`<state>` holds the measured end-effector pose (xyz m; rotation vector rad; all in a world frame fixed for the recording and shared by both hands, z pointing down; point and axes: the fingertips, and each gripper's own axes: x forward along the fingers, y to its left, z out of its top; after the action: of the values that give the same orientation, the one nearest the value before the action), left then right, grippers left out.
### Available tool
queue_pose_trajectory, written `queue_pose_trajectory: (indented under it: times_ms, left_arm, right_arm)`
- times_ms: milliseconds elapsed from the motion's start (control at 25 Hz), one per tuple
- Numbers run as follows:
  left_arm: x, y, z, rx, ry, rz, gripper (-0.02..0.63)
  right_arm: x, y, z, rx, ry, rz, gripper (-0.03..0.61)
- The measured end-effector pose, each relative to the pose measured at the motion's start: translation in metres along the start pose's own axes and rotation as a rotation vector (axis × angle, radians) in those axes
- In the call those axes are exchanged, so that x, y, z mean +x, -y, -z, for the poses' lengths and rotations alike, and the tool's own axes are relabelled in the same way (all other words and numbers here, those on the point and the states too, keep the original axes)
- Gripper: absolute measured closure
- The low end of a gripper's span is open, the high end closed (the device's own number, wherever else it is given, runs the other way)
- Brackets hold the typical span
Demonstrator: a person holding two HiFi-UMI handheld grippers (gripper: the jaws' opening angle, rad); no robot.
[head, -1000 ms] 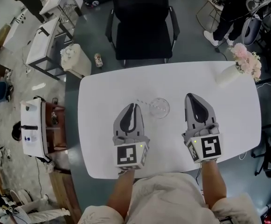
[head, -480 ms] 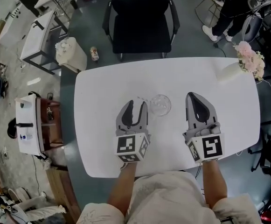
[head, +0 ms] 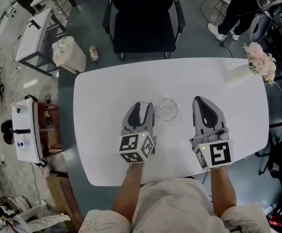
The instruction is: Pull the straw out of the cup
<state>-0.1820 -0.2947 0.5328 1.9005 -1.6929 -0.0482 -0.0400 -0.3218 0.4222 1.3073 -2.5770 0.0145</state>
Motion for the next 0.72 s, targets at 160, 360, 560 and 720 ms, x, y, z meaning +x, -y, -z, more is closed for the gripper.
queue_pose_trajectory:
  times_ms: [160,360,560,720]
  left_arm:
    - [0.008,-0.001,0.006,-0.043,-0.017,0.017,0.442]
    - [0.012,-0.003,0.008,-0.067,-0.023,0.03,0.445]
    - [0.013,-0.002,0.009,-0.078,-0.028,0.04,0.489]
    - [0.012,0.002,0.008,-0.069,-0.028,0.051,0.534]
  right_arm:
    - [0.003,0.002,0.001,-0.004,-0.006,0.005,0.578]
    - [0.004,0.003,0.003,-0.006,-0.015,0.01,0.578]
    - [0.005,0.005,0.002,-0.005,-0.013,0.014,0.578]
    - [0.004,0.007,0.003,-0.002,-0.014,0.022,0.578]
